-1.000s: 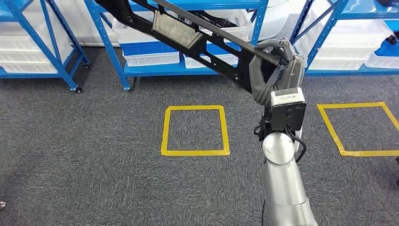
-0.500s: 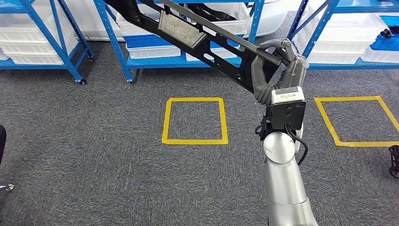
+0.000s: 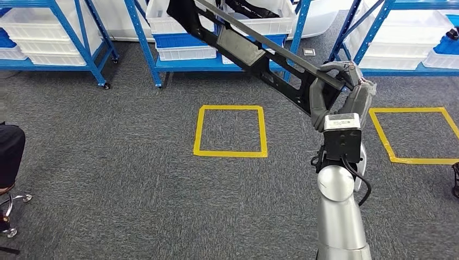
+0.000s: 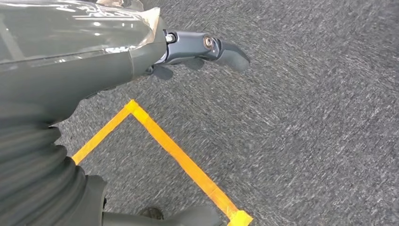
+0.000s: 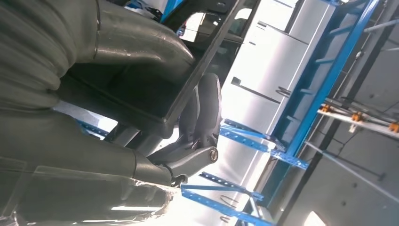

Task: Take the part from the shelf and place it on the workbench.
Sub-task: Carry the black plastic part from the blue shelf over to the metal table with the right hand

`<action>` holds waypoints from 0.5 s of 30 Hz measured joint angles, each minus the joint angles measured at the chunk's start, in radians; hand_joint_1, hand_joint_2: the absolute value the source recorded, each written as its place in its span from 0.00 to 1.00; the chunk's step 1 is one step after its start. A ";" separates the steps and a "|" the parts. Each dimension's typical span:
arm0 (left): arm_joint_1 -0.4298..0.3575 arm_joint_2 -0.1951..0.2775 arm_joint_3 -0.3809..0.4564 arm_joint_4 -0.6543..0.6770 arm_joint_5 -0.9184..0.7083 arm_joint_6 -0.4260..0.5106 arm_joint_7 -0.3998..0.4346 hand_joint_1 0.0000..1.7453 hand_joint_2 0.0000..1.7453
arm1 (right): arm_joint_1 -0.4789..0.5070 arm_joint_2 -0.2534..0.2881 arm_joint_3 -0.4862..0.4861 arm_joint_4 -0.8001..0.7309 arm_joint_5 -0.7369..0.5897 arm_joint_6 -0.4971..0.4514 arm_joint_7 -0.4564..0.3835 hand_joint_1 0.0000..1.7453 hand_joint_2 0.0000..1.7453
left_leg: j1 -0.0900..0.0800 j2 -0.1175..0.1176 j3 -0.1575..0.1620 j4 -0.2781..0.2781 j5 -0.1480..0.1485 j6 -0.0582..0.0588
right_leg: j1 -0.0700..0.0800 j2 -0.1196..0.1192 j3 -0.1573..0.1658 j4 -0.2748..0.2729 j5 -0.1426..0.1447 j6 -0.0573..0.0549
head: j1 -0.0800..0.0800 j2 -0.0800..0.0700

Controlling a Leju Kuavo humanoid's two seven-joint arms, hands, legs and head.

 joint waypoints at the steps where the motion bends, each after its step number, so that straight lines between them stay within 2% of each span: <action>1: 0.000 0.003 0.000 0.001 0.000 0.000 -0.007 0.00 1.00 | 0.004 -0.001 -0.003 -0.005 0.001 0.000 0.001 1.00 1.00 | 0.002 -0.006 -0.004 0.000 0.006 -0.008 | 0.002 -0.005 -0.004 -0.003 0.000 -0.008 | -0.001 0.000; 3: 0.001 0.009 0.000 0.004 0.000 0.002 -0.020 0.00 1.00 | 0.008 -0.003 -0.008 -0.012 0.003 0.002 0.002 1.00 1.00 | 0.007 -0.007 -0.016 0.014 -0.004 -0.019 | 0.001 -0.018 -0.009 -0.005 0.009 -0.027 | -0.004 0.000; 4: 0.001 0.011 0.000 0.005 0.000 0.002 -0.023 0.00 1.00 | 0.009 -0.003 -0.009 -0.015 0.004 0.003 0.003 1.00 1.00 | 0.009 -0.002 -0.031 0.046 -0.029 -0.024 | -0.001 -0.025 -0.012 -0.007 0.014 -0.037 | -0.007 0.000; 7: 0.001 0.016 0.000 0.009 -0.002 0.006 -0.022 0.00 1.00 | 0.012 -0.004 -0.012 -0.019 0.004 0.004 0.003 1.00 1.00 | 0.012 0.015 -0.111 0.242 -0.139 -0.036 | 0.004 -0.046 -0.026 -0.007 0.025 -0.053 | -0.014 0.000; 8: 0.001 0.017 0.000 0.010 -0.004 0.009 -0.020 0.00 1.00 | 0.014 -0.004 -0.014 -0.019 0.004 0.004 0.004 1.00 1.00 | 0.012 0.016 -0.127 0.289 -0.154 -0.037 | 0.007 -0.054 -0.030 -0.006 0.027 -0.055 | -0.014 0.000; 9: 0.001 0.017 0.000 0.012 -0.005 0.012 -0.017 0.00 1.00 | 0.017 -0.005 -0.015 -0.019 0.004 0.004 0.004 1.00 1.00 | 0.012 0.018 -0.123 0.298 -0.149 -0.038 | 0.008 -0.062 -0.032 -0.006 0.029 -0.056 | -0.014 0.000; 10: 0.001 0.017 0.000 0.013 -0.006 0.014 -0.014 0.00 1.00 | 0.019 -0.006 -0.016 -0.019 0.004 0.004 0.005 1.00 1.00 | 0.012 0.020 -0.098 0.267 -0.128 -0.036 | 0.009 -0.069 -0.033 -0.006 0.030 -0.056 | -0.014 0.000; 11: 0.002 0.017 0.000 0.015 -0.006 0.014 -0.013 0.00 1.00 | 0.020 -0.006 -0.017 -0.019 0.004 0.005 0.005 1.00 1.00 | 0.011 0.029 -0.054 0.201 -0.099 -0.031 | 0.011 -0.076 -0.032 -0.006 0.030 -0.056 | -0.014 0.000; 13: 0.001 0.016 -0.001 0.017 -0.006 0.015 -0.012 0.00 1.00 | 0.020 -0.008 -0.020 -0.020 0.004 0.006 0.006 1.00 1.00 | 0.006 0.060 0.033 0.065 -0.062 -0.018 | 0.016 -0.089 -0.030 -0.005 0.031 -0.053 | -0.013 0.000; 14: 0.000 0.016 -0.001 0.017 -0.006 0.015 -0.012 0.00 1.00 | 0.020 -0.008 -0.021 -0.021 0.004 0.006 0.006 1.00 1.00 | 0.001 0.072 0.056 0.026 -0.057 -0.011 | 0.019 -0.095 -0.030 -0.005 0.032 -0.051 | -0.012 0.000; 15: 0.000 0.016 -0.001 0.018 -0.006 0.015 -0.012 0.00 1.00 | 0.020 -0.009 -0.023 -0.021 0.003 0.006 0.006 1.00 1.00 | -0.004 0.075 0.061 0.011 -0.059 -0.005 | 0.021 -0.102 -0.031 -0.006 0.033 -0.046 | -0.011 0.000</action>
